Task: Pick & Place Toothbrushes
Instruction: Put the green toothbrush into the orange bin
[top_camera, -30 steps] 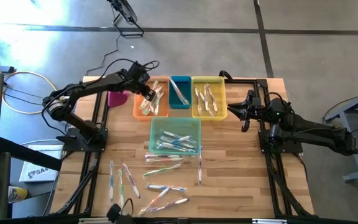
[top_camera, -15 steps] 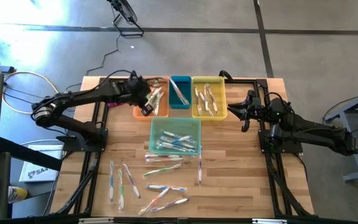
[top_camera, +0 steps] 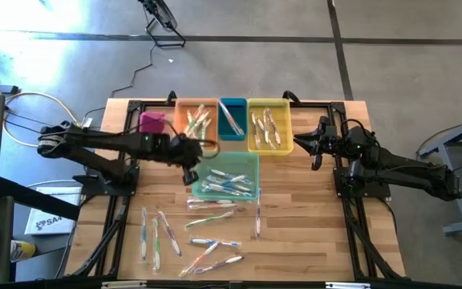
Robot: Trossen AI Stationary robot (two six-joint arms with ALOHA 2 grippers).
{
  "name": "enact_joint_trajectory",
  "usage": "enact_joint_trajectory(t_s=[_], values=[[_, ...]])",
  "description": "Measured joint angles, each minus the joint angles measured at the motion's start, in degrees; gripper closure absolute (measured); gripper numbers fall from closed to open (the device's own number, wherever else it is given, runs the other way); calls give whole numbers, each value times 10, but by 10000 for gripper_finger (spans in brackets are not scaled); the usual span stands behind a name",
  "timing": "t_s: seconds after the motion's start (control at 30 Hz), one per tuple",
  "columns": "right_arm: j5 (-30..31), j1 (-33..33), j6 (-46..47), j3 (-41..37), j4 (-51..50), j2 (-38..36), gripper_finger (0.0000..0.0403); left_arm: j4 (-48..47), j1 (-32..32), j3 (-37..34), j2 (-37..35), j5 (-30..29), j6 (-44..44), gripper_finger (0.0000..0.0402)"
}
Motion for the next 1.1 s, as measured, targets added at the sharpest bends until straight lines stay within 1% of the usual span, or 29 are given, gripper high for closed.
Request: enact_joint_trajectory(t_s=[0.27,0.43,0.5,0.63,0.73,1.0,1.1], values=[[0,0,0,0,0,0,348,40,-100,0,0,-1,-87,401],[0,0,0,0,0,0,348,83,-147,0,0,-3,-97,401],[0,0,0,0,0,0,348,86,-163,0,0,-15,-118,401],[0,0,0,0,0,0,348,79,-186,0,8,-37,-159,401],[0,0,0,0,0,0,348,79,-199,1,18,-42,-179,401],[0,0,2,0,0,0,348,77,-227,1,54,-42,-180,401],[0,0,2,0,0,0,348,55,-237,22,75,-42,-181,401]])
